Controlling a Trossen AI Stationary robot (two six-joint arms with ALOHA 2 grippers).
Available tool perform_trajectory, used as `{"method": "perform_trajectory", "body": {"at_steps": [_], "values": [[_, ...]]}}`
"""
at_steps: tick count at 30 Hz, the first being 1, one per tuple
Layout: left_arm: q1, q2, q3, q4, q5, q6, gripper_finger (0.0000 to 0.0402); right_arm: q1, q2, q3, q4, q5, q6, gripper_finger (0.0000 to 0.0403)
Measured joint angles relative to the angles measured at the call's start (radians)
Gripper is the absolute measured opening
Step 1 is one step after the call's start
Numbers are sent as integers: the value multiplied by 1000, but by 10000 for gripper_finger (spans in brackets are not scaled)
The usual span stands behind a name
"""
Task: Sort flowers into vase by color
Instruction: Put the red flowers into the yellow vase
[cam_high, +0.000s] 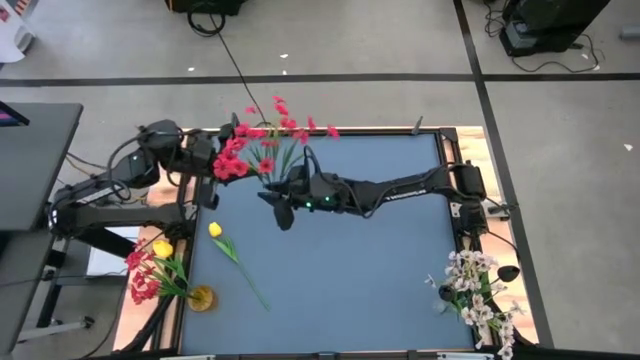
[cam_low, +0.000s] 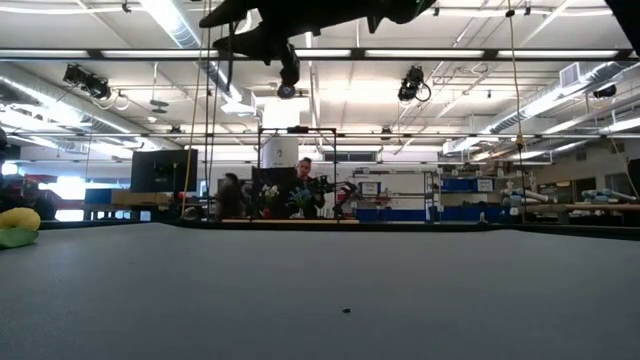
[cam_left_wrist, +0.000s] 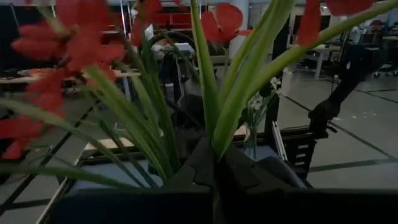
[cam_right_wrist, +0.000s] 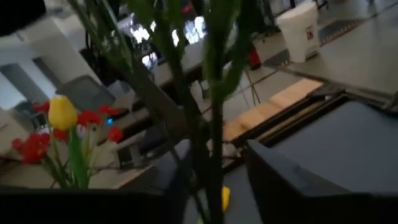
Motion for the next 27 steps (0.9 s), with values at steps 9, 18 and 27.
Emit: {"method": "perform_trajectory", "body": {"at_steps": [9, 18, 27], "values": [[2, 4, 0, -21, -210, -59, 14, -40, -38, 0, -119, -82, -76, 9], [46, 36, 0, -169, -276, -218, 157, -96, -107, -1, -179, -64, -186, 6], [51, 141, 1, -48, -275, -279, 311, -155, -123, -1, -180, -197, -250, 6]]}}
